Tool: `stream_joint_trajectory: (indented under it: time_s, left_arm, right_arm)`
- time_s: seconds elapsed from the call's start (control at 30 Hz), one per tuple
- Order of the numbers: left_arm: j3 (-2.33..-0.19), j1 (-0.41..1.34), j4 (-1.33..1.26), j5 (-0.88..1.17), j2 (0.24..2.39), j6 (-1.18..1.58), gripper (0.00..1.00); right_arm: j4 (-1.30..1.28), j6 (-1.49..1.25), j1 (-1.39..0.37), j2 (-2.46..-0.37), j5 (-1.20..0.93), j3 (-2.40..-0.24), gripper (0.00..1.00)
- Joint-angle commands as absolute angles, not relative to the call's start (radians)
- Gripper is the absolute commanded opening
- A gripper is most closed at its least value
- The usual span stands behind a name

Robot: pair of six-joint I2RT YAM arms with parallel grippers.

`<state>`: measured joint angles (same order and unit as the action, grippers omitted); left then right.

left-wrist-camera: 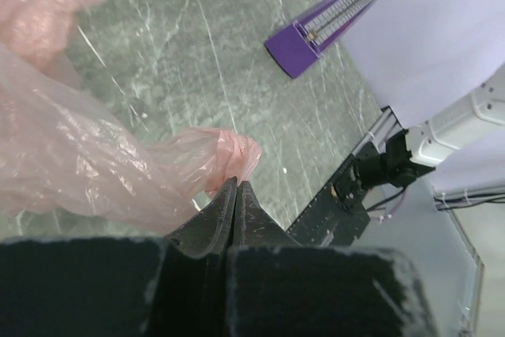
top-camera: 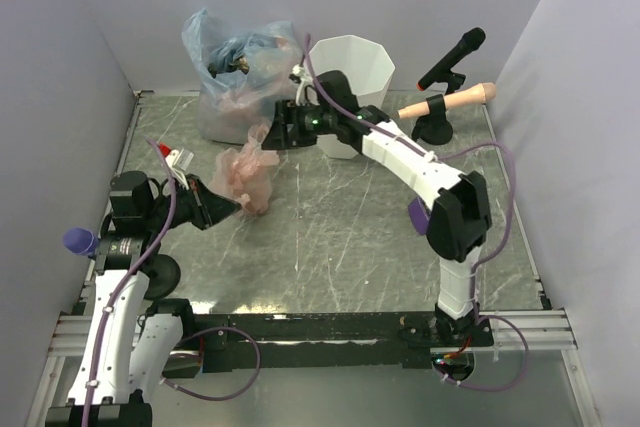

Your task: Put the trash bags into the trash bin

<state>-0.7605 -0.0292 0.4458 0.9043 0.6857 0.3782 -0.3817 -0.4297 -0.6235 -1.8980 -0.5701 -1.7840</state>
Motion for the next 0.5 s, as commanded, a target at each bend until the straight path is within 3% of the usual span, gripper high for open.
stream_joint_trajectory:
  time_s: [0.0, 0.47]
  left_arm:
    - [-0.747, -0.028, 0.469, 0.963, 0.687, 0.351, 0.01]
    - [-0.749, -0.026, 0.472, 0.986, 0.739, 0.342, 0.01]
  right_arm:
    - [-0.371, -0.443, -0.667, -1.997, -0.546, -1.911, 0.78]
    - [-0.279, -0.284, -0.756, -2.342, -0.447, -2.276, 0.80]
